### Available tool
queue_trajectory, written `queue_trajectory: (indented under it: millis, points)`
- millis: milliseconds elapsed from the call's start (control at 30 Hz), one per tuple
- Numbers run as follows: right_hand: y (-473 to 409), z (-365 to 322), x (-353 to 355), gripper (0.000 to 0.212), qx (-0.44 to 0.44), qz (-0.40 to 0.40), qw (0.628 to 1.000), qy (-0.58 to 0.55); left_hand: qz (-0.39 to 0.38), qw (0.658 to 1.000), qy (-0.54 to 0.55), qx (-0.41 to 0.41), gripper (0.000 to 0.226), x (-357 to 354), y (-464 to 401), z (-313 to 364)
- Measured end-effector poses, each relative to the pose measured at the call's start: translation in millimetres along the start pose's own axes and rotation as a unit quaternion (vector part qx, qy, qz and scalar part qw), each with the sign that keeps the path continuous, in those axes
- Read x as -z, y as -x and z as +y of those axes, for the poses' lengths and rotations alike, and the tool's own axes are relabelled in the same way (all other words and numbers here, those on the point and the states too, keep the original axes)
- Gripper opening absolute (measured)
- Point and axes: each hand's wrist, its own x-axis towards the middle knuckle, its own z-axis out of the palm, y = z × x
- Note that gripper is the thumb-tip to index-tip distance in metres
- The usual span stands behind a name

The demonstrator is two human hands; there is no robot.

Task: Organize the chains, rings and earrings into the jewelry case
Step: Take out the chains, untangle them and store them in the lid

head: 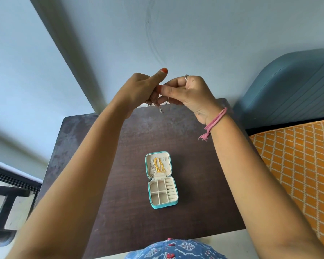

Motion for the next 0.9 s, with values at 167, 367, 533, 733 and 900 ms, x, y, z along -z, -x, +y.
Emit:
queue_trajectory:
  millis: [167, 367, 533, 733, 900]
  points:
    - [1, 1, 4, 0.006, -0.005, 0.04, 0.999, 0.002, 0.029, 0.999, 0.01, -0.03, 0.069, 0, 2, 2]
    - [2, -3, 7, 0.007, 0.018, 0.043, 0.999, 0.013, -0.121, 0.963, 0.238, -0.022, 0.062, 5, 6, -2]
    - [2, -7, 8, 0.02, 0.024, 0.014, 1.0, 0.007, -0.173, 0.943, 0.285, -0.017, 0.077, 8, 13, -10]
    - [0, -13, 10, 0.041, -0.012, -0.083, 0.996, -0.022, -0.228, 0.912, 0.338, -0.025, 0.096, 10, 19, -17]
    - [1, -16, 12, 0.045, -0.008, -0.124, 0.992, 0.032, -0.27, 0.898, 0.346, -0.03, 0.095, 10, 22, -24]
